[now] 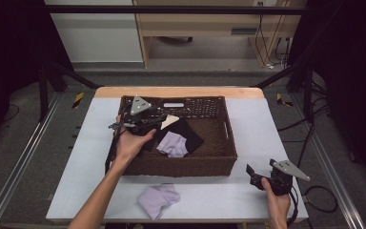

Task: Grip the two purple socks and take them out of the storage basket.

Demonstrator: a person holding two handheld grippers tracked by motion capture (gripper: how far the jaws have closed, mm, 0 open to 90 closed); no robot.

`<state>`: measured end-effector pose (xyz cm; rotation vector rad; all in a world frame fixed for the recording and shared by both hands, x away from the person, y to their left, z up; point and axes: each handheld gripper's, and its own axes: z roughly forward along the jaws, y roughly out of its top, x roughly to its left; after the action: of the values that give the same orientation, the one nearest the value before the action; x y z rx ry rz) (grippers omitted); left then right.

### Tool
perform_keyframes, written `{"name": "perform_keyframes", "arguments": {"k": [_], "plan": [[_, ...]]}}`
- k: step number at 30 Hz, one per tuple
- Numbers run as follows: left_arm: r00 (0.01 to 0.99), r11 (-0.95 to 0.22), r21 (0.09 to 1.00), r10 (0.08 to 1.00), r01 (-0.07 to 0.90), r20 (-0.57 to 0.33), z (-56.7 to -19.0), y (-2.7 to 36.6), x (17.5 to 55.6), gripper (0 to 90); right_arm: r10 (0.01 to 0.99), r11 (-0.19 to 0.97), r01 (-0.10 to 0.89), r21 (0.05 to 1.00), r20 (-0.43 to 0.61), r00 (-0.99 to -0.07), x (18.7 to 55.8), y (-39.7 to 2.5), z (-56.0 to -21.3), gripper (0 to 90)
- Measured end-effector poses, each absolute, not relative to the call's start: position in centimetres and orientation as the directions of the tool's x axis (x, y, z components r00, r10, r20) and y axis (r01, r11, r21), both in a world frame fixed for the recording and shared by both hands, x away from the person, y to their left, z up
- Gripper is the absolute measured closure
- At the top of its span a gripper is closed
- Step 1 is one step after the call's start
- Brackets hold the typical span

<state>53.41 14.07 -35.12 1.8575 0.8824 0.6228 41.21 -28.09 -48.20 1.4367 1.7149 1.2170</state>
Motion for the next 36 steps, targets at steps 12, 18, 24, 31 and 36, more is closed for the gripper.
{"name": "perform_keyframes", "arguments": {"k": [12, 18, 24, 31, 36], "plan": [[0.634, -0.341, 0.862, 0.773, 0.375, 0.03, -38.6, 11.8, 54.9, 51.9, 0.962, -0.004, 0.405, 0.914, 0.114, -0.247, 41.7, -28.1, -48.4, 4.9], [0.652, -0.391, 0.83, 0.757, 0.399, 0.043, -40.0, 11.0, 55.0, 52.1, 0.964, 0.005, 0.407, 0.913, 0.104, -0.245, 41.7, -28.0, -48.5, 5.1], [0.664, -0.454, 0.789, 0.744, 0.415, 0.078, -40.9, 10.5, 54.9, 51.0, 0.965, 0.007, 0.411, 0.912, 0.102, -0.243, 41.7, -27.9, -48.5, 5.2], [0.669, -0.529, 0.718, 0.733, 0.452, 0.119, -42.0, 9.8, 55.1, 48.8, 0.967, 0.018, 0.401, 0.916, 0.086, -0.241, 41.6, -27.7, -48.5, 5.2], [0.676, -0.56, 0.669, 0.728, 0.488, 0.116, -42.6, 9.6, 55.4, 44.7, 0.967, 0.026, 0.403, 0.915, 0.079, -0.243, 41.6, -27.7, -48.5, 5.1]]}}
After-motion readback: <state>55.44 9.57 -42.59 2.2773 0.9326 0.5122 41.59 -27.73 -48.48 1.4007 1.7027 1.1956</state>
